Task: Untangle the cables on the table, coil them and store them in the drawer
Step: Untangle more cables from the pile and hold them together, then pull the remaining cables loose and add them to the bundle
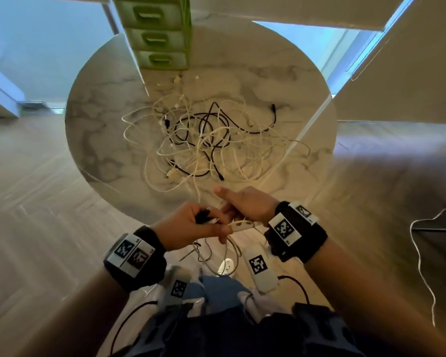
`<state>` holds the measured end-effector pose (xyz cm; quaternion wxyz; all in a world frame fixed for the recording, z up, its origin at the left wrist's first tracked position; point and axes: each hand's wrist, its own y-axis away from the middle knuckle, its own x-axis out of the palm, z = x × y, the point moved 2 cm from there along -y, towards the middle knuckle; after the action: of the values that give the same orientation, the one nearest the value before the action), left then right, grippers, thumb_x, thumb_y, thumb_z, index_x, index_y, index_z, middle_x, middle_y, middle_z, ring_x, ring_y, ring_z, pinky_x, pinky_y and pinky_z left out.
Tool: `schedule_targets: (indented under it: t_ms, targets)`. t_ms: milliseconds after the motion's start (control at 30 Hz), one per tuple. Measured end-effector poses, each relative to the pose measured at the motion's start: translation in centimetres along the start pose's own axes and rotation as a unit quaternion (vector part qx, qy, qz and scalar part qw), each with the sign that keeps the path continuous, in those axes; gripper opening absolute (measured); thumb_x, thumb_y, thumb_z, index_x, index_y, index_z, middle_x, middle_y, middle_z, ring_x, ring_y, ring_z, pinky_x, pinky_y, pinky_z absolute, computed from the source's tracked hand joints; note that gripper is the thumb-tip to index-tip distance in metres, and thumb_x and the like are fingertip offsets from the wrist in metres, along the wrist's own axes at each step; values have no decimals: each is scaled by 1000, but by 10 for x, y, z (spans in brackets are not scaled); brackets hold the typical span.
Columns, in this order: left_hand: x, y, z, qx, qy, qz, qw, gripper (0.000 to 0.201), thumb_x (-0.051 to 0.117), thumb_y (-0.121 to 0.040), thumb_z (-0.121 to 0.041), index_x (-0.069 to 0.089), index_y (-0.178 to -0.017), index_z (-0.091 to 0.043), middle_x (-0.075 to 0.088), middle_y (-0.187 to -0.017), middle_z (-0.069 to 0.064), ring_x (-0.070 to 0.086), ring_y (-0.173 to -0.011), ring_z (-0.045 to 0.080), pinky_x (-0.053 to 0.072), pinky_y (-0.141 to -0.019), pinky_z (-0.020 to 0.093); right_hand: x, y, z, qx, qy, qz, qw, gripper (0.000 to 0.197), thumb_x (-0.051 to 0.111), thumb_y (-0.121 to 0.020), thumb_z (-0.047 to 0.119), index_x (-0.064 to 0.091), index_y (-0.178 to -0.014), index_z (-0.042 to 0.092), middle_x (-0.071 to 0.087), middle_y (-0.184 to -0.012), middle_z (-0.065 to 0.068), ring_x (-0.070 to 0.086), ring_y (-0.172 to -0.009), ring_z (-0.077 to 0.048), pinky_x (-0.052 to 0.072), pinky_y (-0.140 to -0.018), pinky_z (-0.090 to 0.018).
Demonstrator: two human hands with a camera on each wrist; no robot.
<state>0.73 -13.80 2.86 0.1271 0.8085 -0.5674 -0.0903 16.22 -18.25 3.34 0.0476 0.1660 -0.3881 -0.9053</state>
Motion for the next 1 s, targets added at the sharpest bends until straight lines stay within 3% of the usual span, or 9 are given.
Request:
schedule_targets:
  t_ms: [100, 200, 300, 433, 633, 767, 867, 933, 1000]
  targets:
    - [-1, 10, -2, 13, -17, 34, 999, 6, 70, -77, -38, 71, -73, -34, 68, -71, -9, 63, -79, 10, 48, -85, 27, 25, 1, 2, -28, -121, 7, 992, 27, 59, -88, 34, 69, -76, 11, 65, -59, 0, 57, -51, -8, 46, -54, -18]
    - [-7, 27, 6, 3, 3, 34, 999, 9, 64, -87, -19, 68, -92, -27, 65, -65, -14, 58, -62, 0, 47, -66, 14, 40, 4, 9, -61, -318, -25, 946, 14, 56, -88, 6, 64, -97, -1, 67, -74, -9, 62, -65, -18, 53, -67, -28]
    - [-14, 45, 20, -25, 151, 12, 988, 28, 47, -91, -26, 60, -114, -17, 65, -70, -8, 36, -43, 0, 31, -43, 13, 46, 12, 12, -92, -379, -90, 916, 17, 48, -91, 0, 64, -89, 4, 68, -66, -4, 65, -60, -12, 56, -63, -23]
    - [-32, 61, 33, -52, 346, -25, 936, 33, 43, -92, -21, 58, -115, -3, 66, -78, 5, 34, -43, 3, 25, -39, 14, 58, 28, 3, -90, -427, -138, 889, 20, 47, -94, 6, 66, -88, 8, 58, -57, 0, 52, -47, -9, 46, -48, -18]
    - [-40, 78, 36, -49, 394, -52, 917, 31, 43, -86, -14, 58, -112, -4, 60, -74, 0, 47, -57, 7, 36, -51, 17, 78, 58, 3, -128, -399, -205, 884, 32, 40, -98, 25, 67, -92, 8, 40, -53, 4, 30, -47, -8, 24, -47, -20]
    - [-32, 80, 32, -67, 263, -40, 962, 28, 36, -98, -15, 58, -115, -10, 70, -96, -2, 63, -89, 8, 47, -79, 25, 106, 67, 14, -175, -318, -225, 904, 27, 41, -98, 15, 67, -93, 10, 47, -56, 2, 38, -50, -11, 33, -48, -20]
    - [-29, 82, 36, -71, 153, -60, 984, 32, 35, -101, -19, 49, -131, -20, 53, -128, -2, 47, -116, 7, 36, -105, 32, 121, 70, 20, -185, -275, -234, 914, 24, 41, -97, 13, 65, -94, 9, 50, -61, -2, 44, -54, -12, 40, -51, -19]
    - [-28, 82, 38, -43, 81, -72, 993, 37, 37, -101, -26, 42, -137, -25, 44, -137, -9, 42, -118, 3, 35, -102, 21, 127, 69, 20, -177, -278, -237, 914, 25, 41, -97, 13, 64, -89, 10, 50, -63, -3, 46, -57, -13, 43, -55, -20]
    - [-26, 82, 36, 6, 73, -70, 995, 40, 38, -98, -35, 48, -134, -22, 53, -133, -9, 48, -117, 4, 37, -100, 18, 134, 64, 18, -167, -280, -230, 917, 24, 41, -97, 13, 63, -86, 13, 51, -66, -2, 48, -62, -14, 46, -60, -22]
